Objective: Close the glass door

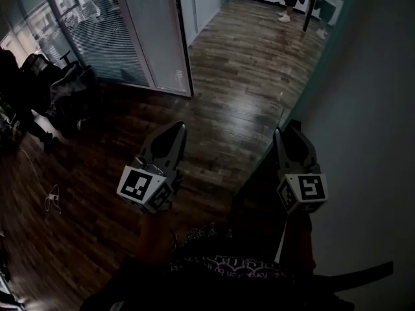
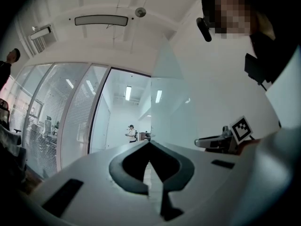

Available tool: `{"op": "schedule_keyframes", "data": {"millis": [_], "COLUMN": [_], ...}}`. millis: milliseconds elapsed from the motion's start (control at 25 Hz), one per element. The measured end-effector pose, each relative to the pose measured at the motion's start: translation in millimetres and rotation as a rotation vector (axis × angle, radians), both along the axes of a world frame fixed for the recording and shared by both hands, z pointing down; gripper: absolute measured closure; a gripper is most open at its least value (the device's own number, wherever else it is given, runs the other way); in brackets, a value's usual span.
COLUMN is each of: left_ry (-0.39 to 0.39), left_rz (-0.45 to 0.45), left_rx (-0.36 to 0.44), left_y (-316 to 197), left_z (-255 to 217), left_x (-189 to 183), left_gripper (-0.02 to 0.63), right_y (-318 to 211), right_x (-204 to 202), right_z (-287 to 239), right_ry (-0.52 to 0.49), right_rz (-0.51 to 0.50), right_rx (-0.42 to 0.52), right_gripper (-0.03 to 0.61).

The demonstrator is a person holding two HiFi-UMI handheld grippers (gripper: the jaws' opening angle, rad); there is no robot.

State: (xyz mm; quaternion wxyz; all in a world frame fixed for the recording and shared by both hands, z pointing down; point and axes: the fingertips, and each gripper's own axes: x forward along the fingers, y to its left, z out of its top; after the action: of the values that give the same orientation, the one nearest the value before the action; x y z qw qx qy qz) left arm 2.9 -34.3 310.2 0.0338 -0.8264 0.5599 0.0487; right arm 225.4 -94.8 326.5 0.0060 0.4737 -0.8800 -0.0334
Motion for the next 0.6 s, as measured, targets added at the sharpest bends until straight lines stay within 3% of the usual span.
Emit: {"op": "schedule_keyframes", "data": {"millis": [320,520,600], "left_ry": [0.003,0.063,0.034], "left_rz": [-0.034,-0.025,-0.028], "left_rx": [0.007,0.021,-0.001], "left_y": [3,1,0], "left_z": [-5,-9,0], "left_x": [-52,-69,-76], "left_gripper": [0.611,0.612,0.612], "right_y": [-9,-18,-21], "right_x": [-39,-63,-72], "right_z": [-11,-7,-9], "right_ry": [-0.01,-0.019,-0.024], "right_rz": [-0.007,-0.009,-0.018], "right_rx": [-0.002,-0.005,-0.003], "right_gripper": [0.479,0.479,0.479]}}
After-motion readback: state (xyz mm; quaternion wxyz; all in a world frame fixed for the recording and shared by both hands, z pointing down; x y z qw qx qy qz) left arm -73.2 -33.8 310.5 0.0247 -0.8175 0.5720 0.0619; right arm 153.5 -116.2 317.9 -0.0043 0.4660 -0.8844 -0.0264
